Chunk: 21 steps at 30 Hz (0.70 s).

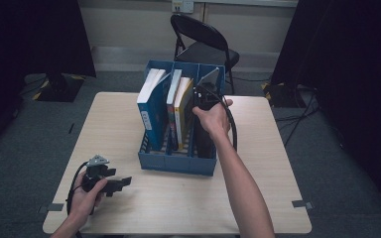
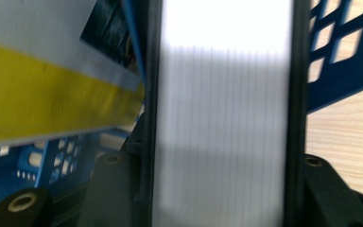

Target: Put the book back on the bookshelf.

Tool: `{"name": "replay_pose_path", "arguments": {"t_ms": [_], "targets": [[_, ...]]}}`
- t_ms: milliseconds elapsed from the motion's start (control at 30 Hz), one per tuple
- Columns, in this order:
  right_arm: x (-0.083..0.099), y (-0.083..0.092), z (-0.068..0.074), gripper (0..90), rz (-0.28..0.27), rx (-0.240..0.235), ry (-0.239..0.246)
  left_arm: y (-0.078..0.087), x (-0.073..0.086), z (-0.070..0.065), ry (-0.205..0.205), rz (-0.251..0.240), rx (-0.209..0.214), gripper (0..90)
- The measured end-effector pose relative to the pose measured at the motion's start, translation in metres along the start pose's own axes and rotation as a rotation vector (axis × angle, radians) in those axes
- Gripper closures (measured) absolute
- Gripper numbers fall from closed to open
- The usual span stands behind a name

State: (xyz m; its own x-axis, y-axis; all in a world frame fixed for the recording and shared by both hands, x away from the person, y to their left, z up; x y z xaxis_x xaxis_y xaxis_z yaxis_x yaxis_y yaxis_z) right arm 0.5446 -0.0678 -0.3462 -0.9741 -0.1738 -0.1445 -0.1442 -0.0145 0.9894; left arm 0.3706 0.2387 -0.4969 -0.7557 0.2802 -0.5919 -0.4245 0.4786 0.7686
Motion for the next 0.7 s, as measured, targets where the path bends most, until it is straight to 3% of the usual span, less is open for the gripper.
{"name": "replay_pose_path", "arguments": {"t_ms": [267, 433, 533, 700], "targets": [[0.005, 0.001, -0.003, 47.1, -0.033, -0.052, 0.010, 0.000, 0.000, 0.000, 0.001, 0.000, 0.000, 21.0], [0.014, 0.001, -0.003, 43.4, -0.051, -0.068, 0.055, 0.000, 0.001, 0.001, 0.004, 0.003, 0.000, 21.0], [0.025, 0.003, -0.006, 39.7, -0.095, -0.092, 0.104, 0.000, 0.001, 0.001, 0.005, 0.001, 0.000, 21.0], [0.038, 0.004, -0.008, 37.9, -0.146, -0.116, 0.139, 0.000, 0.000, 0.000, 0.003, -0.002, -0.003, 21.0]]}}
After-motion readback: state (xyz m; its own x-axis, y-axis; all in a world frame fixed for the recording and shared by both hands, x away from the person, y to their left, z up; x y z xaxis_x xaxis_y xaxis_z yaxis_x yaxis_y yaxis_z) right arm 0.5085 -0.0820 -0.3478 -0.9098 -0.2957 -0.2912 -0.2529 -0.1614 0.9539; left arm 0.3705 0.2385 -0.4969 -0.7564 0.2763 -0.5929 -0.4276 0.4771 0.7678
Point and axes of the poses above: each handheld gripper's, and its own axes: y roughly backward along the jaws, x roughly out of its underside, z roughly to its left, the point moved 4 cm from there along -y, roughly forward along the jaws, and after that the axes turned 9 degrees about z, right-handed, at the moved point
